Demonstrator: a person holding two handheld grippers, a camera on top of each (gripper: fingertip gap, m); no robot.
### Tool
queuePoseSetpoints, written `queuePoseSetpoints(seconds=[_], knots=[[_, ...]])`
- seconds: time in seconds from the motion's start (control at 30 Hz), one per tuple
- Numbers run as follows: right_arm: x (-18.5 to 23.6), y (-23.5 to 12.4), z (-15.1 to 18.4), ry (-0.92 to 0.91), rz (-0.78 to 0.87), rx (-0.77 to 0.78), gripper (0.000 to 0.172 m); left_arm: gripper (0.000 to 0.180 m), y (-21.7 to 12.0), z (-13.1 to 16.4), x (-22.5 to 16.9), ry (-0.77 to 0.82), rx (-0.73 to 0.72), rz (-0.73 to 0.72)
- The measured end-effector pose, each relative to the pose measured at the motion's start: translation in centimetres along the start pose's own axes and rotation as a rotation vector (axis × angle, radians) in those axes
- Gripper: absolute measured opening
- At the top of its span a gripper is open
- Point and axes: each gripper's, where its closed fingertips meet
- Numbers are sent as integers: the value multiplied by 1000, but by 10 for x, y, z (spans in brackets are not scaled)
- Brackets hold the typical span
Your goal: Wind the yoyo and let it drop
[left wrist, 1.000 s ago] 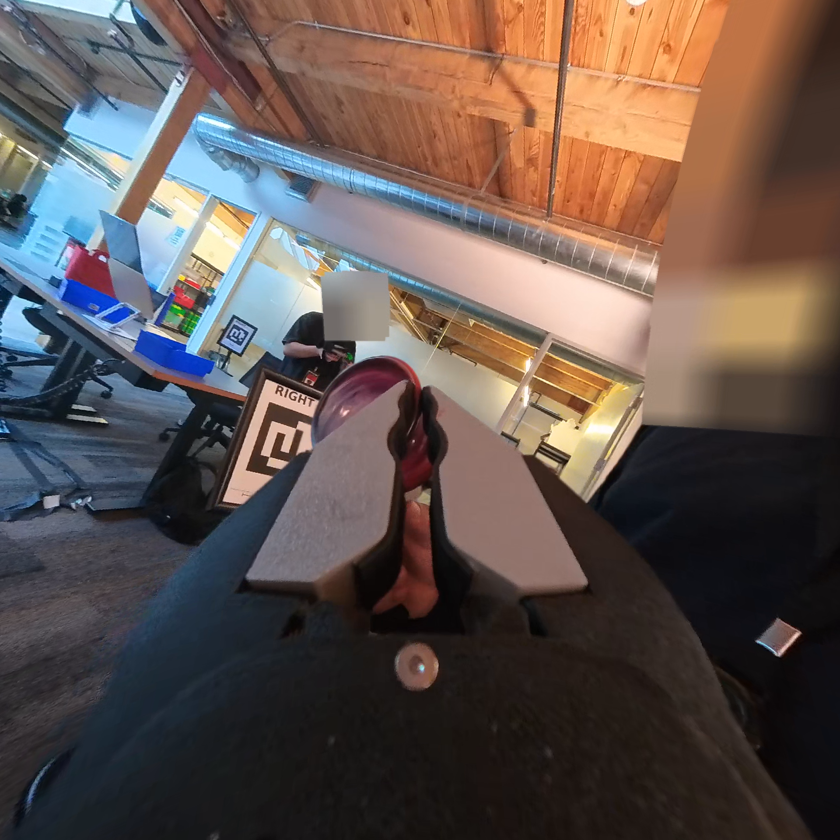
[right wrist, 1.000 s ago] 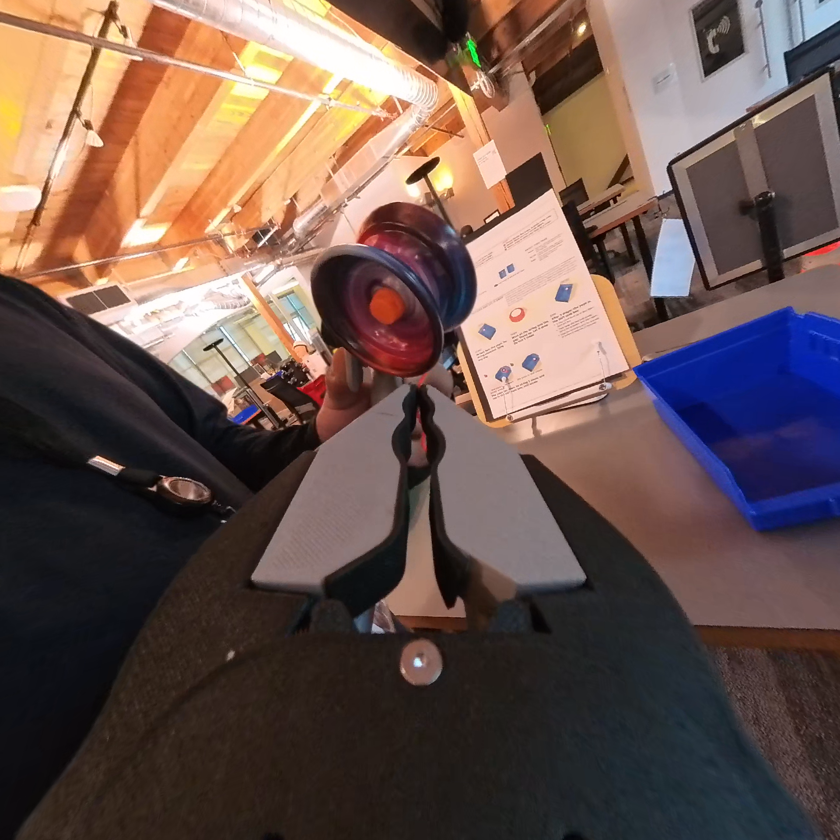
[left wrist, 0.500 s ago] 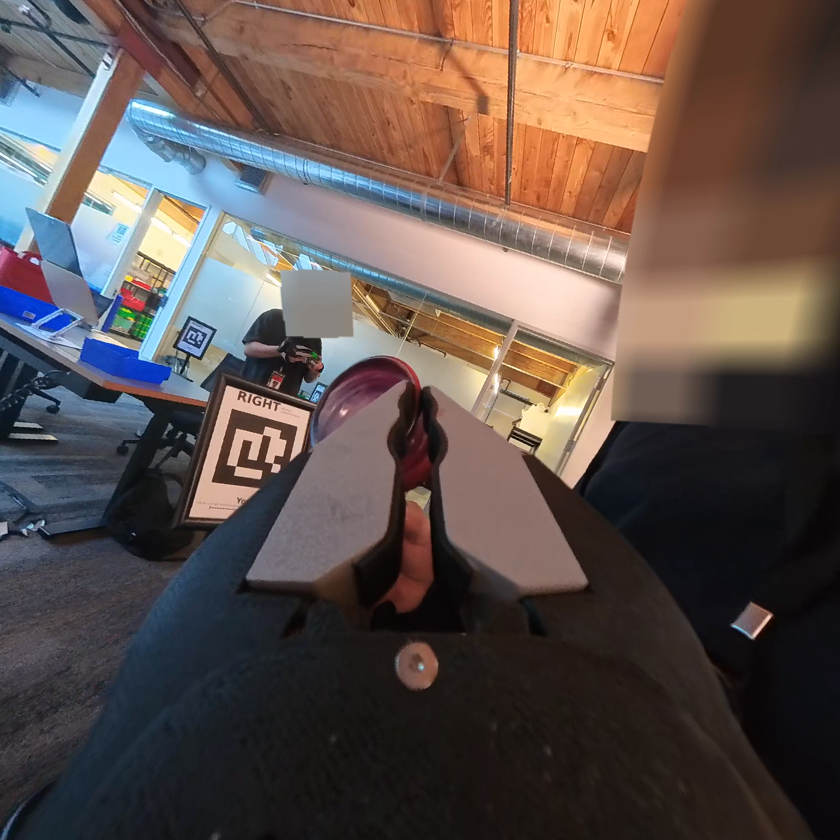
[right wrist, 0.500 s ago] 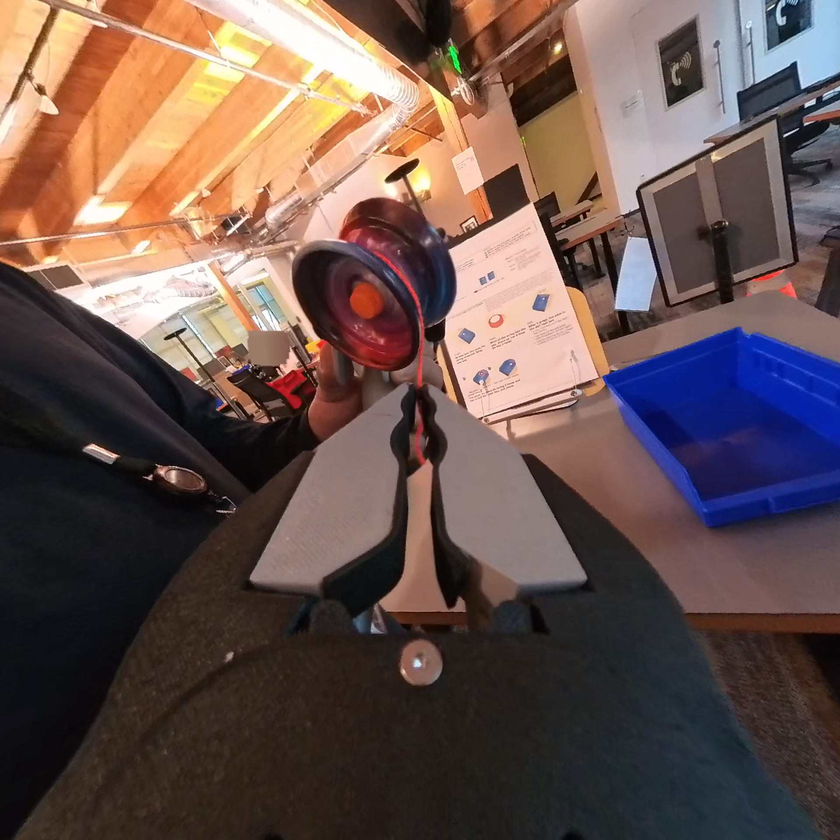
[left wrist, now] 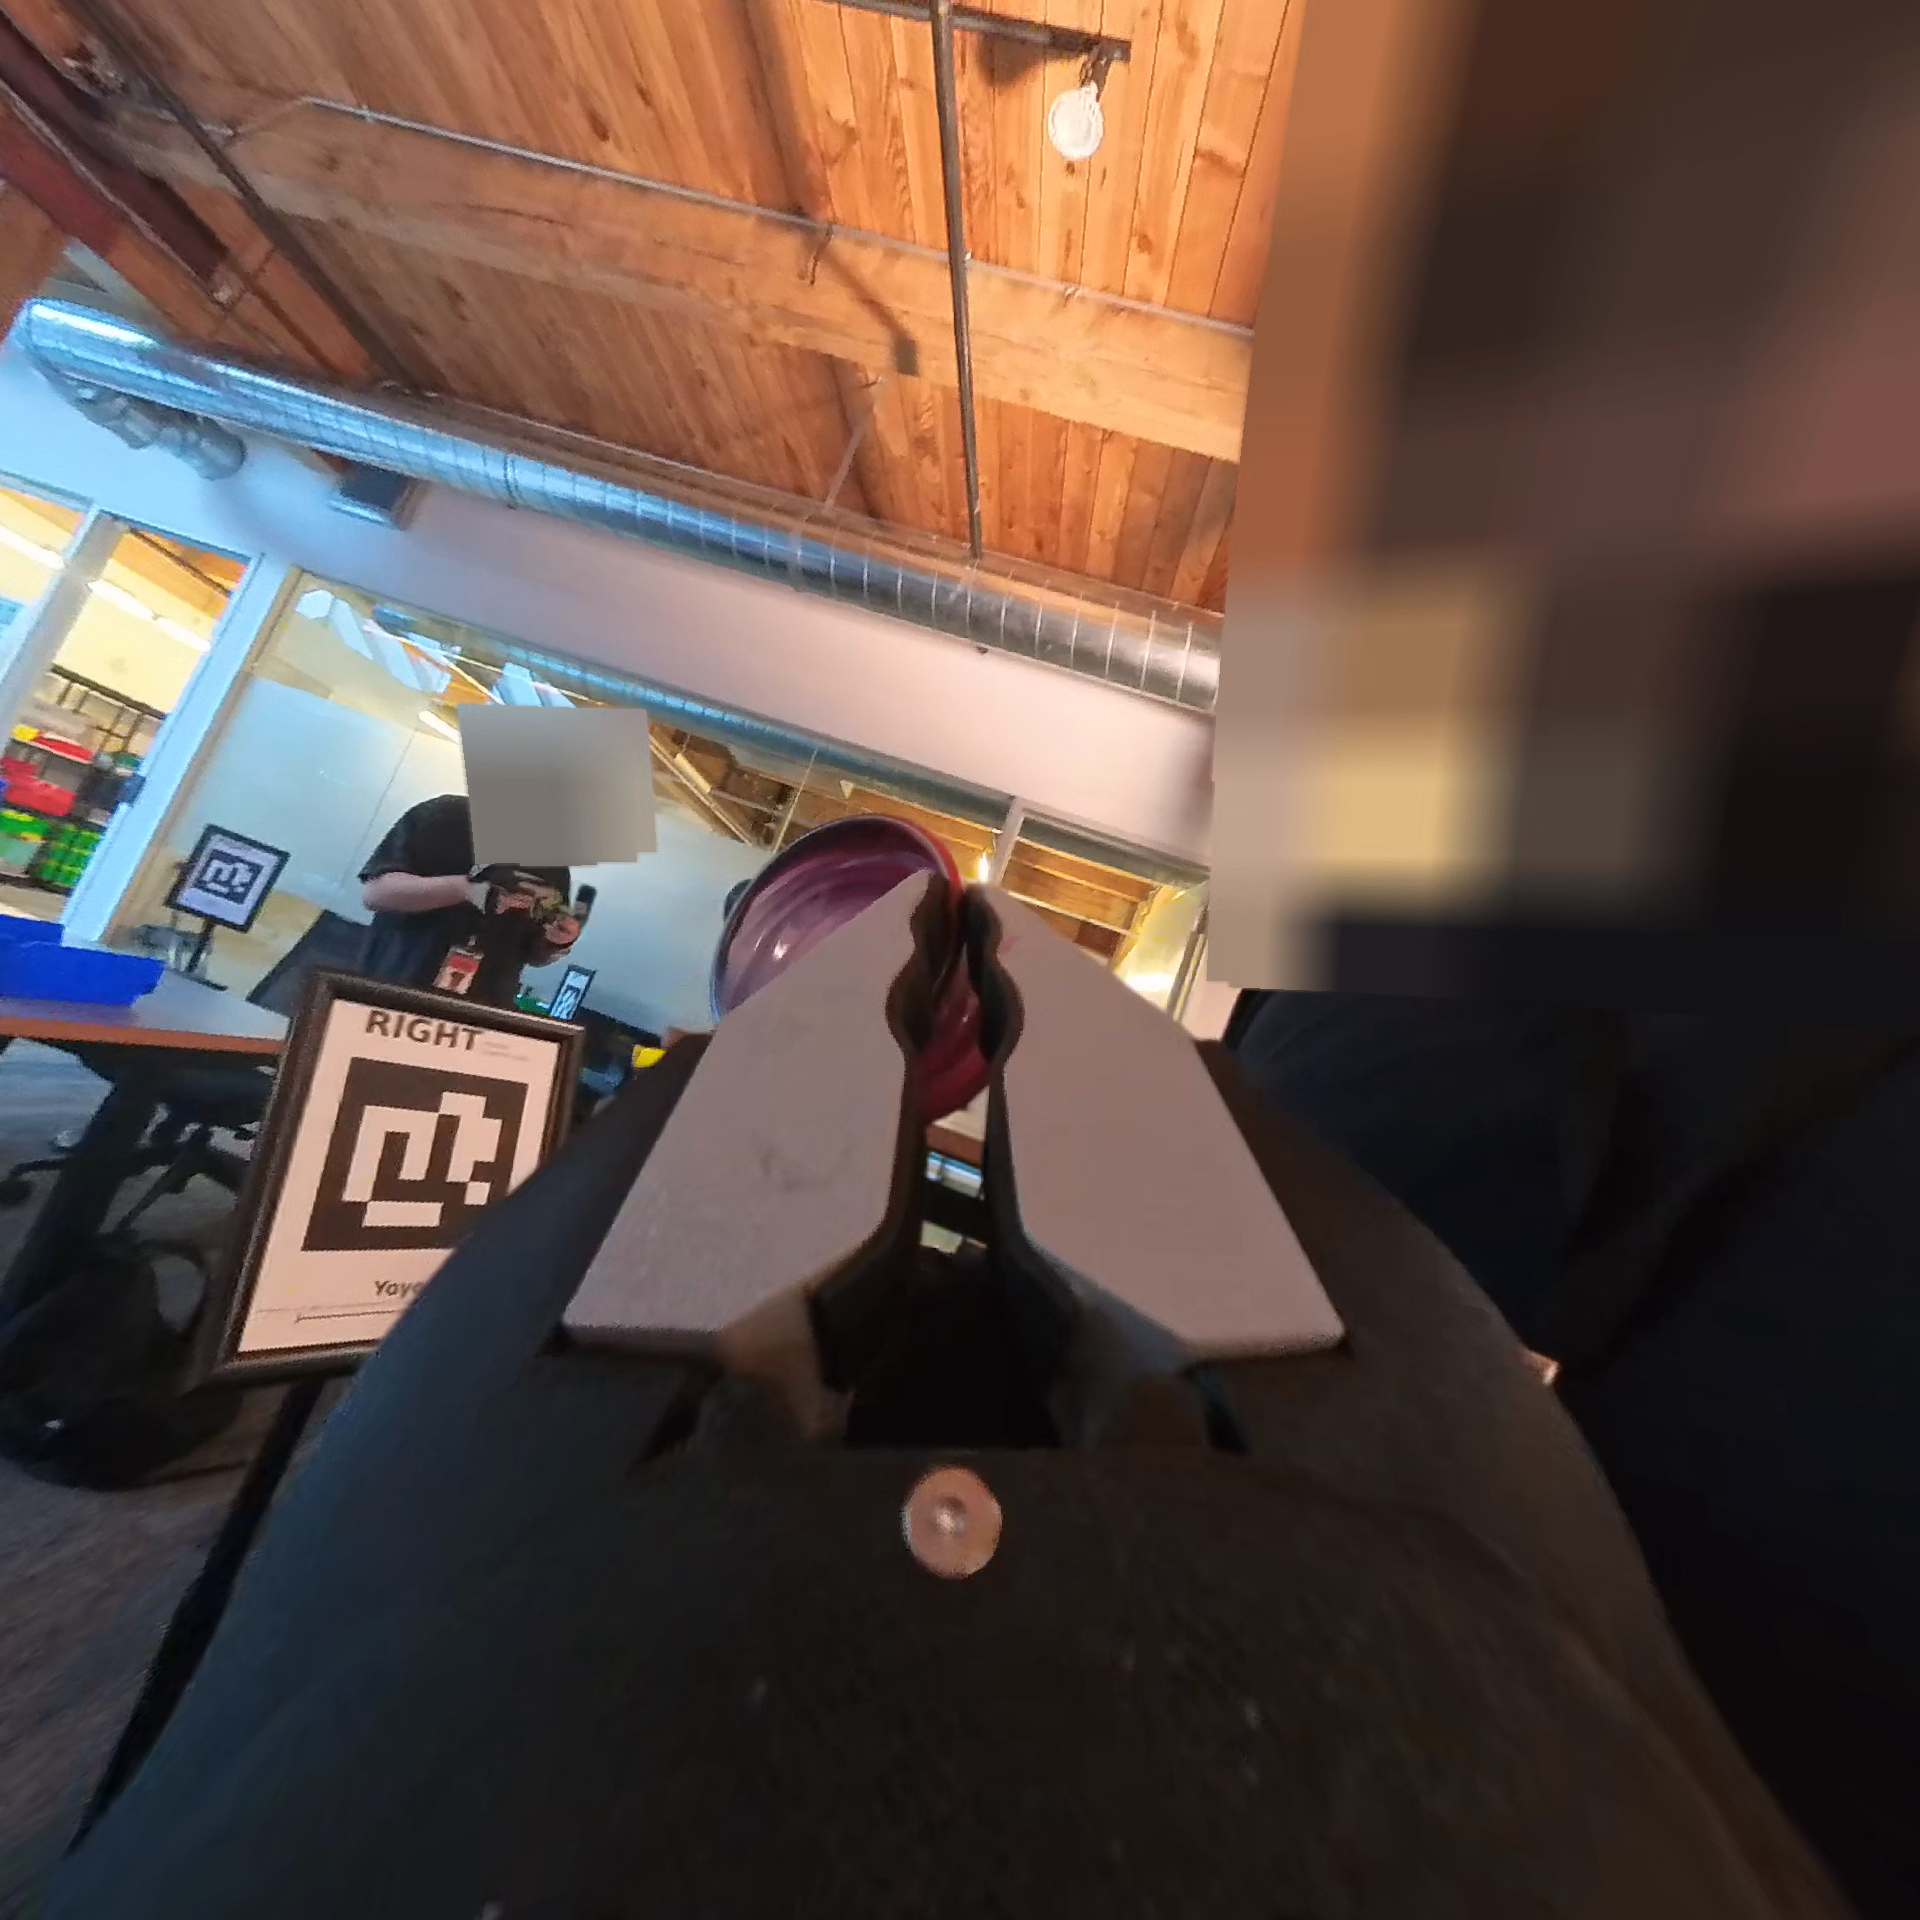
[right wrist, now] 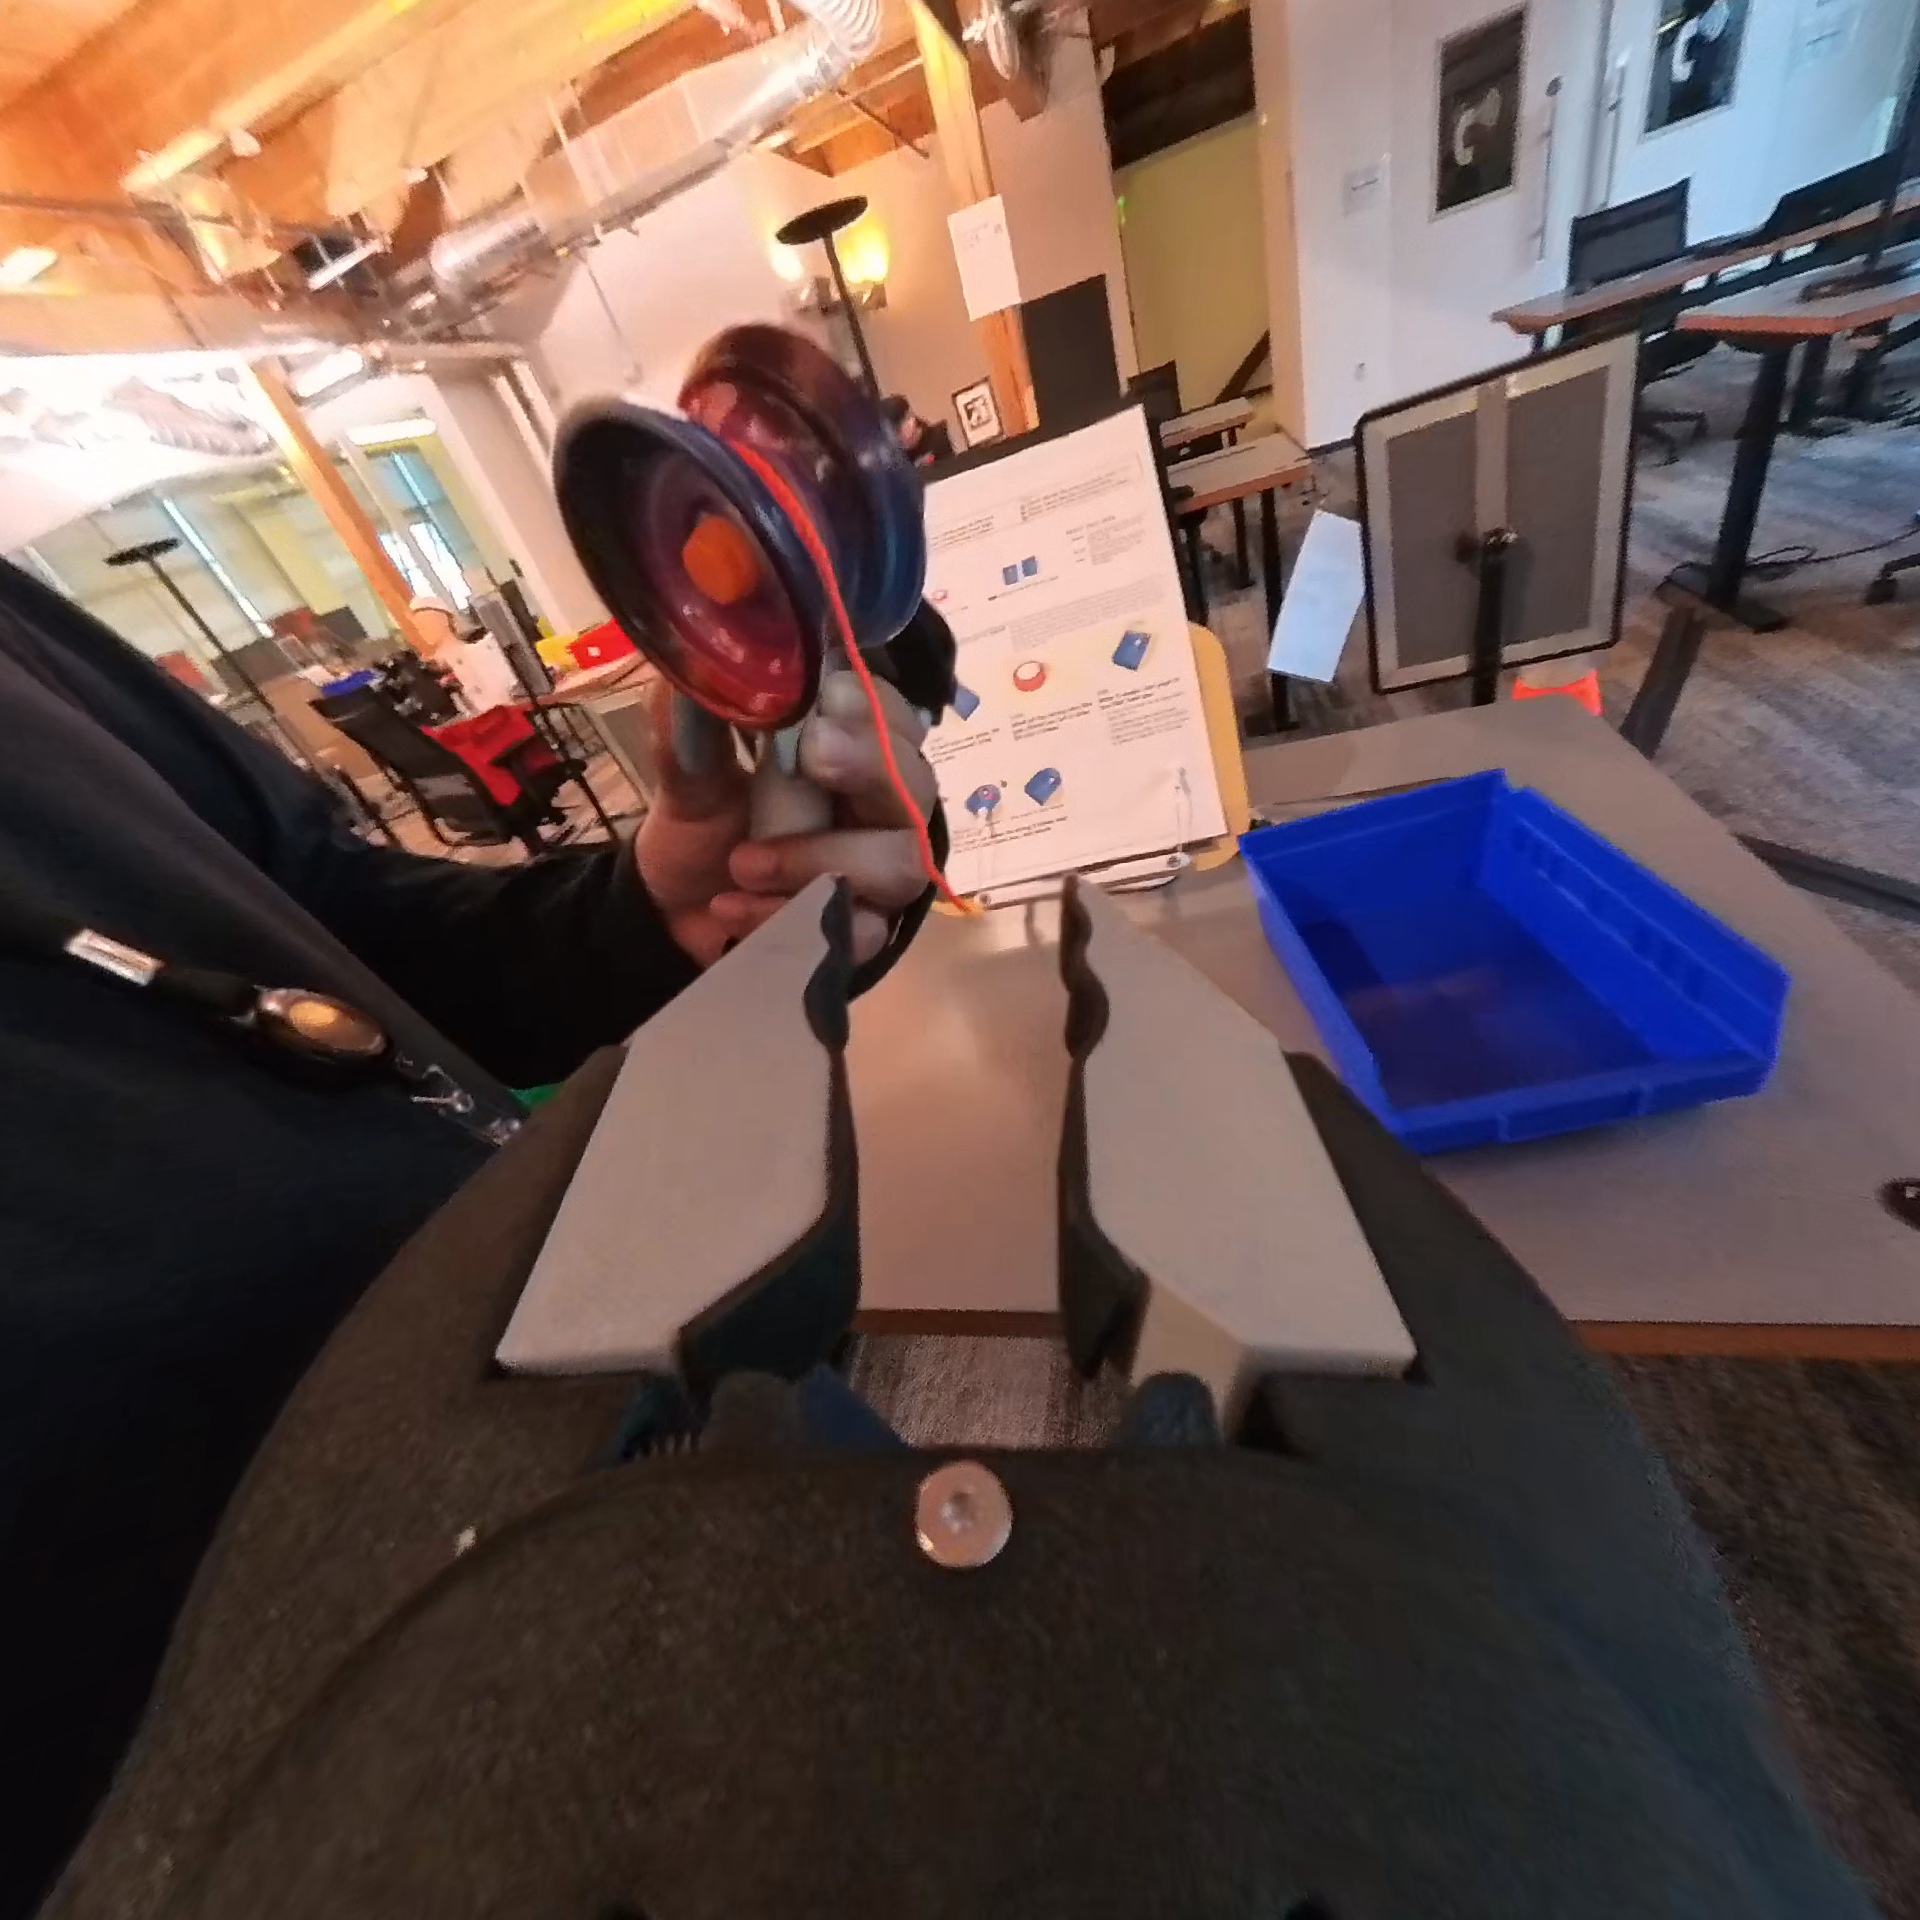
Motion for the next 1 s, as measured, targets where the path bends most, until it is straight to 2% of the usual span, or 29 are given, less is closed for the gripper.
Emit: queuePoseSetpoints(seconds=[0.07,0.27,0.33,0.37,0.47,0.57,0.73,1.0], knots=[[0,-5,-10,-5,14,-36,44,1,-1,1,0,4,-1,3],[24,-2,-36,-113,-27,-61,36,1,2,10,-4,29,47,22],[31,2,-40,-169,-30,-51,21,2,3,14,-4,31,62,23],[32,3,-41,-203,-18,-39,5,2,3,15,-5,32,67,26],[27,4,-38,-298,29,31,1,1,0,16,0,-1,82,0],[17,2,-31,-346,73,125,0,2,-6,27,11,-72,204,-58],[4,0,-21,-439,131,243,0,6,-11,37,23,-95,392,-169],[-9,-2,-11,-633,220,408,1,16,-18,50,37,-163,556,-274]])
Point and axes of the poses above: each gripper's, where its closed fingertips meet, y out along the fingers, z out of its underside, x = y × z across the jaws
